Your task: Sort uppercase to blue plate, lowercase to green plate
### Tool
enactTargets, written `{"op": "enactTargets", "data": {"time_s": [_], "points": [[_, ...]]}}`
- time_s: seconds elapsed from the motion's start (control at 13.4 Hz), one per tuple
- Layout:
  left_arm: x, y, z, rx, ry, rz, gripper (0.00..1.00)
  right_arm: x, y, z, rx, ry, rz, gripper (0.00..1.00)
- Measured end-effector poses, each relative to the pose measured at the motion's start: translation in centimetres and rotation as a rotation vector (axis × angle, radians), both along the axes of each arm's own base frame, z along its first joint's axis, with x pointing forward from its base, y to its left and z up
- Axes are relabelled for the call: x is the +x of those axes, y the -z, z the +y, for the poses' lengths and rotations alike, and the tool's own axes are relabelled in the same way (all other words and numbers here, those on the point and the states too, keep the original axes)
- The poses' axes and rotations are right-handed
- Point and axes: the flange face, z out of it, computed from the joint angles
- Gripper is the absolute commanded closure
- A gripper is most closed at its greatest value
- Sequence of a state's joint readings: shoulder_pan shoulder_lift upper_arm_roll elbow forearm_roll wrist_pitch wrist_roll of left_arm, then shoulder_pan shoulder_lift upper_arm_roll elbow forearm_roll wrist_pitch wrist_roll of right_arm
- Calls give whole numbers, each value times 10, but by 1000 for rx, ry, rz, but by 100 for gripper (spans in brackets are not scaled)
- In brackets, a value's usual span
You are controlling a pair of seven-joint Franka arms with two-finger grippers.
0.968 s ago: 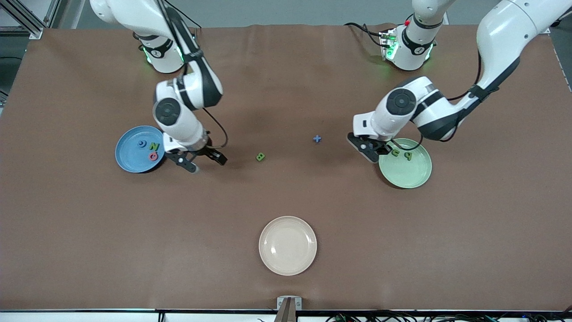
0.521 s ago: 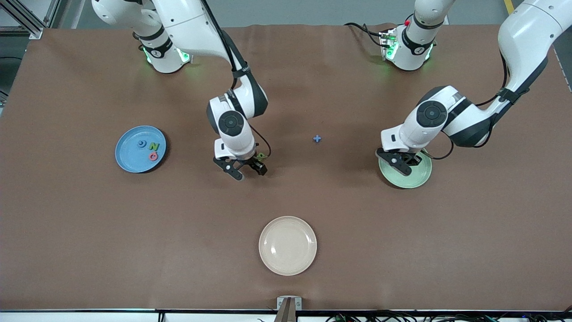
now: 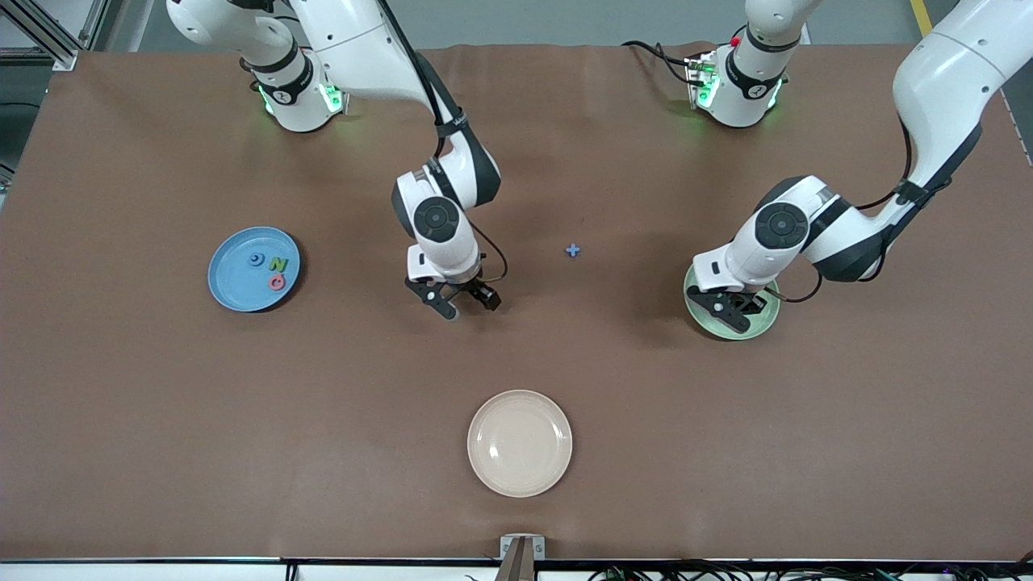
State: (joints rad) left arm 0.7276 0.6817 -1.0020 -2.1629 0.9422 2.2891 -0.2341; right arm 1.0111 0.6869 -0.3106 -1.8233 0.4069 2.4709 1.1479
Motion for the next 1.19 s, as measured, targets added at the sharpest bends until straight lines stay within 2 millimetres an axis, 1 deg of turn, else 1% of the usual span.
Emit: {"op": "enactTargets", "data": {"time_s": [0.07, 0.15, 0.22, 0.3, 0.37, 0.45, 0.67, 0.74, 0.82, 0.97, 1.04, 1.19], "points": [[0, 5, -3, 4, -1, 0, 94, -6, 1, 5, -4, 1, 9, 0], [0, 7, -5, 7, -1, 1, 88, -11, 2, 10, -9, 1, 18, 1], [0, 7, -4, 7, -5, 1, 75, -15, 2, 12, -13, -1, 25, 1], [1, 7, -3, 8, -8, 0, 47, -16, 3, 13, -15, -2, 29, 1], [2, 7, -1, 9, -9, 0, 5, -16, 4, 12, -18, -1, 31, 2], [2, 7, 0, 10, -1, -1, 0, -16, 4, 11, -19, 1, 32, 3], [6, 5, 9, 13, 67, 0, 0, -15, 4, 10, -20, 2, 32, 5], [9, 0, 12, 11, 76, -7, 0, -15, 4, 10, -20, 3, 31, 6], [10, -7, 11, 4, 80, -19, 0, -15, 4, 9, -21, 3, 31, 12], [10, -31, -2, -4, 97, -39, 0, -14, 3, 8, -25, 0, 28, 23], [6, -43, -13, -1, 92, -36, 0, -13, 2, 7, -31, -6, 26, 24], [-2, -64, -41, -15, 28, -38, 0, -12, 2, 4, -41, -10, 27, 24]]}}
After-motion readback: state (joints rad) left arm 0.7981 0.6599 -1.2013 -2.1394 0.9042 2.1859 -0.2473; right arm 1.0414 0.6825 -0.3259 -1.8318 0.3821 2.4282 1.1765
